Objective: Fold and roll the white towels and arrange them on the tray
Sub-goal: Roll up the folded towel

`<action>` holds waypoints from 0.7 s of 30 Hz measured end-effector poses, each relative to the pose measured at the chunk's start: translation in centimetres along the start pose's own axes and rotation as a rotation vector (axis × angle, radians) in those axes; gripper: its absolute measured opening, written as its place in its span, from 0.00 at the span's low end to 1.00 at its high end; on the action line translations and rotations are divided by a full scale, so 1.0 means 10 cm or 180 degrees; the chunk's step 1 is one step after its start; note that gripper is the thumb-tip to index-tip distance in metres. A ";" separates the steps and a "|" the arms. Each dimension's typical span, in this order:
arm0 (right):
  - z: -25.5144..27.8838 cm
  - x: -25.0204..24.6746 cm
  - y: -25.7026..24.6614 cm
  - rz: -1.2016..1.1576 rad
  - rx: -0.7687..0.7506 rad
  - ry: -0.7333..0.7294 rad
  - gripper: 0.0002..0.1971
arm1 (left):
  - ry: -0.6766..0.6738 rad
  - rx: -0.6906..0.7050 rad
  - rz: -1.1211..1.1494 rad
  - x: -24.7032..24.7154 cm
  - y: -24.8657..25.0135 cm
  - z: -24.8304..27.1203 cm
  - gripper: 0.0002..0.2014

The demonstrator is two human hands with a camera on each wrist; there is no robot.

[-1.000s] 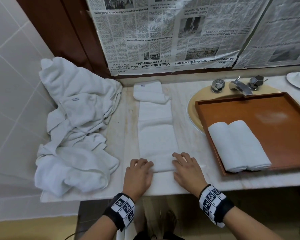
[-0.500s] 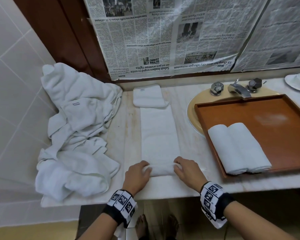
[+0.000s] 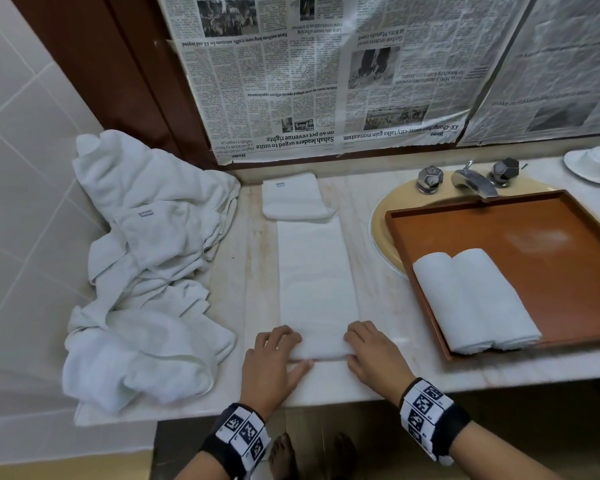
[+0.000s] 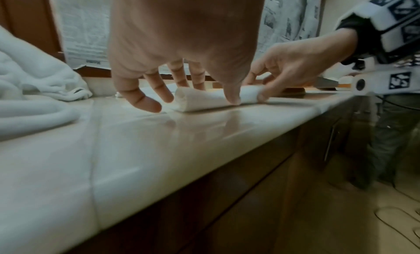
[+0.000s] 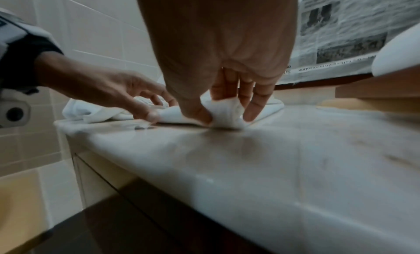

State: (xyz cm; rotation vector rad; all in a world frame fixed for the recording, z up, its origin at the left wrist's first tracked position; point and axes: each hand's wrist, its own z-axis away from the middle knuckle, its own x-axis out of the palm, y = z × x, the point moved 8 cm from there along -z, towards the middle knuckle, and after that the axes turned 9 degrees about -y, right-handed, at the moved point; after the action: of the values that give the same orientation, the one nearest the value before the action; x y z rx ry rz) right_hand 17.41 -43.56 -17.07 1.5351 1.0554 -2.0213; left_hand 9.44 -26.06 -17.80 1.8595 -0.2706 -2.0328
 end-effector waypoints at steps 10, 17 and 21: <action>-0.25 -0.13 0.37 -0.1503 0.0586 -0.0290 0.14 | -0.0144 -0.0567 0.1520 -0.11 -0.25 -0.24 0.17; -0.26 -0.22 0.31 -0.1223 0.0448 0.0174 0.11 | -0.0665 -0.1083 0.1193 -0.02 -0.35 -0.41 0.22; -0.22 -0.15 0.18 -0.0420 0.0209 -0.0079 0.14 | -0.0126 -0.1048 0.1159 -0.12 -0.30 -0.35 0.15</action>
State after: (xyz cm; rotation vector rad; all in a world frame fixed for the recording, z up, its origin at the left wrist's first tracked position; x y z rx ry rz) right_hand 20.56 -43.29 -16.54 1.5042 1.1179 -2.1780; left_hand 12.55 -22.45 -18.29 1.4527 -0.2466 -1.7454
